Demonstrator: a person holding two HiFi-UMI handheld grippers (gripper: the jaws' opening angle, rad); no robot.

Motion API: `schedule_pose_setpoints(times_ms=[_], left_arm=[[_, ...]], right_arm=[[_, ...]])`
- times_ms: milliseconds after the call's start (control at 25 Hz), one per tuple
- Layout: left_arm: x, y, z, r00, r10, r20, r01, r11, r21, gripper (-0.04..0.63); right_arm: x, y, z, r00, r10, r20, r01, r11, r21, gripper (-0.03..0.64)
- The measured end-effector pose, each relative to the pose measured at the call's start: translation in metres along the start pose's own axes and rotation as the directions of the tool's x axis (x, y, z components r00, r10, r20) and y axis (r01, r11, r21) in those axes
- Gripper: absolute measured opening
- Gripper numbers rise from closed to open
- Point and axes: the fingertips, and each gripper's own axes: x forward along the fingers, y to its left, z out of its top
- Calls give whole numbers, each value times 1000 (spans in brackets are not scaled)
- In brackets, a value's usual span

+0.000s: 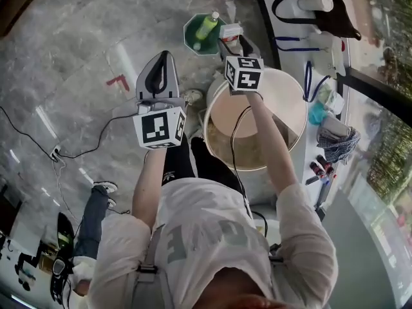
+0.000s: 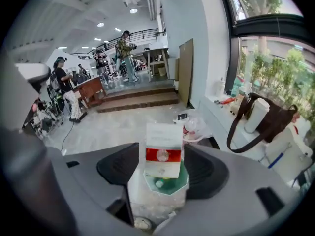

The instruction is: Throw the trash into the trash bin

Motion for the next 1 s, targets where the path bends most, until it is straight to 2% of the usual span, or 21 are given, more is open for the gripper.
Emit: schedule_pose_setpoints(times_ms=[120,480,800,840,880,920,1000], left_arm=[[3,0,2,1000,-5,2,5,1000,-3,12],[8,-17,10,999,-49,24,49,999,-4,12],[-3,-41,33,993,-99,63,99,995,3,12],[-6,-48,39,991,-112,70,111,994,12,12],[-8,-55,47,989,-128,79,126,992,24,12],[-9,-63,55,985,-146,90,143,989,38,12],[-9,-81,74,975,-190,115,183,981,65,12]], right_arm=[[3,3,-3,1000,-10,-8,9,999,-39,290],[-15,4,2,1000,-1,6,1,1000,7,293],[-61,19,40,996,12,90,-7,999,-53,291],[-76,18,50,993,-11,116,19,997,-69,254],[-92,14,61,987,-54,153,67,994,-81,80],[-110,8,76,975,-99,201,118,989,-86,15],[-147,1,108,937,-146,316,176,982,-69,15]])
